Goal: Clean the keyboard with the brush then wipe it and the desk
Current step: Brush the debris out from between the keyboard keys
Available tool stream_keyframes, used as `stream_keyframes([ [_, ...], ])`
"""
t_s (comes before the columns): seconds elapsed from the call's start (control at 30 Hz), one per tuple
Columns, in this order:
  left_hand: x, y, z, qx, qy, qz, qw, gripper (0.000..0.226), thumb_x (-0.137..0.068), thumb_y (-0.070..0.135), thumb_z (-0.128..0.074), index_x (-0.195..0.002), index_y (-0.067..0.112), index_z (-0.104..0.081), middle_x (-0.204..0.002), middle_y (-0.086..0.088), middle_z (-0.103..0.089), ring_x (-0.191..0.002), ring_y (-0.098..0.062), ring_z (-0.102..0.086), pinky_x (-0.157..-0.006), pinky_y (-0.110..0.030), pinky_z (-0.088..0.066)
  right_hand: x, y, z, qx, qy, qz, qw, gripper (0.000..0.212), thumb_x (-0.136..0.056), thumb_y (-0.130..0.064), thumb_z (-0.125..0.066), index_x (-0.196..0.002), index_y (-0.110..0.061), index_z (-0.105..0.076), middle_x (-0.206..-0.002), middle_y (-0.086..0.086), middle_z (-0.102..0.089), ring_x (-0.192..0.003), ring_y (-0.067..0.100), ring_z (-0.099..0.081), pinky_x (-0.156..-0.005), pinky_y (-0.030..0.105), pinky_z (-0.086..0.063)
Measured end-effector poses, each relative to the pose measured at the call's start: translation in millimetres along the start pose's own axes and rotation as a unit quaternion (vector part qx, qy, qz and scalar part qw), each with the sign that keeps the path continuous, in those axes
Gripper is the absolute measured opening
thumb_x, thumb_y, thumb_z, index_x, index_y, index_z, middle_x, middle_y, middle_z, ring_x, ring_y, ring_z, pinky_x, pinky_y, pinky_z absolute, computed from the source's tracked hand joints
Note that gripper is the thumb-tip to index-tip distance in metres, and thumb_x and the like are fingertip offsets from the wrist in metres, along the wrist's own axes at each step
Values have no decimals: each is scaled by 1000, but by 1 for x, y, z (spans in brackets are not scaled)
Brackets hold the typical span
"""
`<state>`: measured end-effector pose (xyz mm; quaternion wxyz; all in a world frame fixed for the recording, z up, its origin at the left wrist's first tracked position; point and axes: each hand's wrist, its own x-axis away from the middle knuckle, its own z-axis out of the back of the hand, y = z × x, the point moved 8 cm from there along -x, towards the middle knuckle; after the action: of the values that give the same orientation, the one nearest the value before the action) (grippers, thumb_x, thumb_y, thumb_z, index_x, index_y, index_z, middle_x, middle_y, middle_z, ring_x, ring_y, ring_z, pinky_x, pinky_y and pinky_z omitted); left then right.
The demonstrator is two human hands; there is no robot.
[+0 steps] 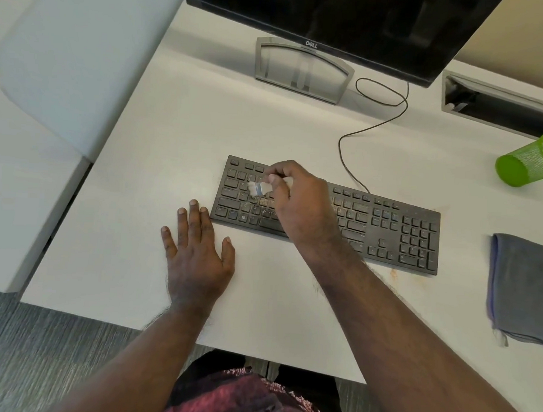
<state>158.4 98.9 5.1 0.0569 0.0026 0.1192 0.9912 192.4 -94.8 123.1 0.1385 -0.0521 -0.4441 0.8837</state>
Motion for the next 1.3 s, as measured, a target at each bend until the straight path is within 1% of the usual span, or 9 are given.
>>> stream_keyframes([
  [0.2, 0, 0, -1, -1, -4, 0, 1000, 75, -97, 45, -33, -158, 1, -30, -169, -13, -18, -157, -31, -14, -125, -60, -10, 3, -1, -12, 29, -37, 2, 999, 12, -98, -24, -57, -101, -24, -68, -88, -8, -72, -67, 2, -63, -55, 19, -51],
  [0.3, 0, 0, 0, -3, -3, 1, 1000, 75, -97, 44, -33, -157, 1, -31, -169, -13, -18, -157, -32, -15, -124, -60, -11, -1, -1, 0, 15, -9, -5, 1000, 12, -97, -22, -57, -102, -22, -69, -86, -9, -71, -61, 0, -60, -49, 15, -44],
  [0.37, 0, 0, -1, -2, -4, 1, 1000, 75, -96, 44, -34, -157, 1, -31, -169, -13, -18, -157, -32, -15, -124, -60, -11, -3, 1, 3, 10, 0, -13, 1000, 13, -97, -21, -58, -102, -22, -69, -87, -9, -72, -64, 1, -62, -51, 17, -48],
  [0.5, 0, 0, 0, 2, 3, -1, 1000, 74, -97, 43, -35, -157, 0, -31, -169, -14, -19, -156, -33, -16, -124, -61, -12, 2, -2, -12, 37, -45, -8, 998, 14, -98, -25, -56, -104, -23, -68, -90, -6, -72, -66, -1, -62, -51, 13, -47],
  [0.57, 1, 0, 0, 4, 1, -2, 1000, 74, -97, 43, -35, -157, 0, -31, -169, -14, -19, -156, -33, -16, -124, -61, -11, 6, -7, -22, 22, -63, 3, 998, 16, -99, -24, -55, -107, -21, -69, -92, -6, -71, -59, -6, -58, -46, 8, -41],
  [0.7, 0, 0, -1, 1, -10, -2, 1000, 75, -97, 44, -32, -158, 0, -29, -170, -13, -16, -157, -32, -13, -124, -61, -11, 8, -18, -34, 22, -75, 36, 996, 15, -99, -25, -56, -106, -21, -69, -91, -6, -72, -49, -11, -50, -43, 10, -31],
  [0.87, 0, 0, -1, -1, -5, -1, 1000, 74, -97, 44, -33, -158, 1, -29, -169, -13, -17, -157, -32, -15, -124, -62, -12, 6, -13, -18, 11, -45, 33, 998, 16, -99, -22, -56, -108, -18, -69, -89, -5, -71, -51, -6, -52, -44, 10, -35],
  [1.1, 1, 0, 0, -1, 4, -5, 1000, 74, -97, 43, -35, -157, 0, -31, -169, -14, -19, -156, -33, -16, -124, -61, -12, 24, 0, -16, 69, -105, 10, 992, 13, -99, -27, -55, -102, -28, -67, -95, -11, -72, -42, -1, -48, -40, 12, -29],
  [1.3, 1, 0, 0, 0, -9, -4, 1000, 76, -97, 45, -31, -158, 1, -27, -170, -13, -16, -157, -31, -13, -125, -61, -10, 20, -10, -11, 48, -61, 27, 997, 15, -100, -24, -55, -107, -21, -68, -90, -7, -71, -50, -6, -50, -43, 10, -34],
])
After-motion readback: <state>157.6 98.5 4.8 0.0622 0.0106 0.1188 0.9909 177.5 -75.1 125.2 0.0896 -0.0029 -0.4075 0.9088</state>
